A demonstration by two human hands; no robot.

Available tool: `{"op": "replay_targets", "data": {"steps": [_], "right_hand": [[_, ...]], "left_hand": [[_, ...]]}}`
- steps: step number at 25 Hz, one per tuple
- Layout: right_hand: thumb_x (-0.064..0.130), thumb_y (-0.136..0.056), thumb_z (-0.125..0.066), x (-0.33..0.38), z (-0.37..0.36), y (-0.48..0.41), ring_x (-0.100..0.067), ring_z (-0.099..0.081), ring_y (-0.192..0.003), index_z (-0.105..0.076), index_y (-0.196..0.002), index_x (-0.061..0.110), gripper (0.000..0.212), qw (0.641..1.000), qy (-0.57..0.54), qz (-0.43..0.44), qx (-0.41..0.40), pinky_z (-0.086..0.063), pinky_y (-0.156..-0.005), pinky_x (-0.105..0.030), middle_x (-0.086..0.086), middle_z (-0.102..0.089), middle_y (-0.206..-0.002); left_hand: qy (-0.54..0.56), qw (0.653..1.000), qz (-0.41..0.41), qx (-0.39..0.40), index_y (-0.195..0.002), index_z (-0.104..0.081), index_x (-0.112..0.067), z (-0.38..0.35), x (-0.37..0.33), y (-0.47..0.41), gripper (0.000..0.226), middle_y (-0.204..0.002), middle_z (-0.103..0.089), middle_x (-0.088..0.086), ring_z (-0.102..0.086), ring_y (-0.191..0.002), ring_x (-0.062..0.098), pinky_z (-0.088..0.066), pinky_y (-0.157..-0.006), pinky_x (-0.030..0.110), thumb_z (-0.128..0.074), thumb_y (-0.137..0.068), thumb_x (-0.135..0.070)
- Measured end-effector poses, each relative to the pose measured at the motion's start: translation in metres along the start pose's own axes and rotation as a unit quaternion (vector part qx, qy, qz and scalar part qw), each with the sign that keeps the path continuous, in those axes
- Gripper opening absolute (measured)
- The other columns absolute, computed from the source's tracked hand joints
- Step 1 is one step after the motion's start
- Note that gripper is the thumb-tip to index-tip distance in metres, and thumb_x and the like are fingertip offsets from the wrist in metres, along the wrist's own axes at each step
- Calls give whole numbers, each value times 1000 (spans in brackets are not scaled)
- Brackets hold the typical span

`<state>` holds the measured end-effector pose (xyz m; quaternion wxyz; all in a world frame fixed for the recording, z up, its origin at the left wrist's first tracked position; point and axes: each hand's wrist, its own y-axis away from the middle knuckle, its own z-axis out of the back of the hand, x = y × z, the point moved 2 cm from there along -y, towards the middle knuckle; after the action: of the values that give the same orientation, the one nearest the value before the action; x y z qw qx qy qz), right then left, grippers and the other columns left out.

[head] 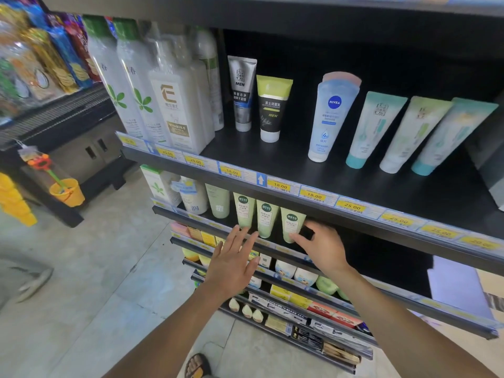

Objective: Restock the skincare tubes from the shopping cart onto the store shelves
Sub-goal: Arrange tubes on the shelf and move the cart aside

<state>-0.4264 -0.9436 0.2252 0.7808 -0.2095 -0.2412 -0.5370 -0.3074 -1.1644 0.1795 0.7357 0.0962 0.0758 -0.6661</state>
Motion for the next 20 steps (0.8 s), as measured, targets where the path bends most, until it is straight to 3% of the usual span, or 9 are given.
{"op": "replay_targets", "data": {"steps": [5,11,17,20], "right_hand": [[55,-87,-70,-8,-11,-6,-11,-66,-79,-71,-118,36,36,999,-39,-28,18,-58,-73,-36,15,-73,-115],[52,-87,-72,-8,-12,-7,-11,-68,-85,-70,-119,36,36,998,-57,-21,24,-59,-82,-39,14,-71,-120],[52,-88,-70,-8,-12,-1,-8,-64,-107,-69,-122,31,40,998,-57,-20,30,-54,-92,-35,17,-69,-119],[50,-90,-70,-11,-5,10,-7,-63,-109,-66,-128,30,43,999,-43,-29,13,-53,-91,-32,18,-68,-119]], "left_hand": [[0,1000,0,16,-163,1,-39,-1,1,0,63,-173,5,-9,21,-157,12,-19,-126,54,-22,-107,-56],[4,999,10,34,-164,-2,-37,8,-6,-1,63,-173,4,-6,19,-157,14,-12,-129,53,-21,-107,-58],[-25,999,11,38,-164,-5,-34,14,-9,6,67,-174,0,-3,13,-159,18,-12,-128,52,-13,-103,-61],[-23,998,4,51,-164,-6,-34,16,-13,10,64,-174,1,-3,12,-159,19,-10,-129,50,-18,-106,-59]]}}
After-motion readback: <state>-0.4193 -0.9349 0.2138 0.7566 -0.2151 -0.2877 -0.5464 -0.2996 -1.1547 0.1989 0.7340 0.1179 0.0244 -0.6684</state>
